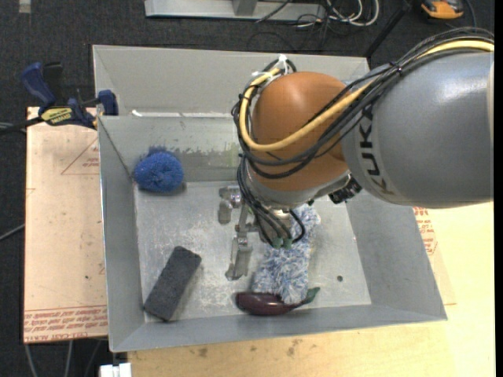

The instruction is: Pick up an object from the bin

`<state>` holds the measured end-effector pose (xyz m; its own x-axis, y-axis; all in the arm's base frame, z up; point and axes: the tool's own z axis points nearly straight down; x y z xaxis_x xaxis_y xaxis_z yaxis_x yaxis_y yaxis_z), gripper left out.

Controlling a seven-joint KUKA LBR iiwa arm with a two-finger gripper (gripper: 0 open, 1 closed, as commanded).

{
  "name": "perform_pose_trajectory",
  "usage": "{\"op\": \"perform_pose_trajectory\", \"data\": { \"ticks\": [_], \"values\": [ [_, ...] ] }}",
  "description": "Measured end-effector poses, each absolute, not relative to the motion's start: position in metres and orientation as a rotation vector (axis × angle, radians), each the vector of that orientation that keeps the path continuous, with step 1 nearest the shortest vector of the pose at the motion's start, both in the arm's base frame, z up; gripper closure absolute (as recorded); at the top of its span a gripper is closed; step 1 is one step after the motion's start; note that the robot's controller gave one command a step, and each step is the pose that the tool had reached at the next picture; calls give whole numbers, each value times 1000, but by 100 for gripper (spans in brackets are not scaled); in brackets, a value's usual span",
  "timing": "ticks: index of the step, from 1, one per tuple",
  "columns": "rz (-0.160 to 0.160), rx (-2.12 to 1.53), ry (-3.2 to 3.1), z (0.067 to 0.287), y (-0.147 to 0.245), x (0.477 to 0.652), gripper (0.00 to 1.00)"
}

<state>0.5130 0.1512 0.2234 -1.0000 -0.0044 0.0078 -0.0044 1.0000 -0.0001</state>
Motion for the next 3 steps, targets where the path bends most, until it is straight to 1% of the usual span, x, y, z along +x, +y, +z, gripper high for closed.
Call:
{"op": "perform_pose_trajectory", "data": {
  "ticks": [1, 2, 3],
  "values": [
    [-2, 0, -3142, 228, 150, 515, 0],
    [-1, 532, -3102, 180, 213, 524, 0],
    [-3, 679, -3067, 161, 230, 490, 0]
  ]
}}
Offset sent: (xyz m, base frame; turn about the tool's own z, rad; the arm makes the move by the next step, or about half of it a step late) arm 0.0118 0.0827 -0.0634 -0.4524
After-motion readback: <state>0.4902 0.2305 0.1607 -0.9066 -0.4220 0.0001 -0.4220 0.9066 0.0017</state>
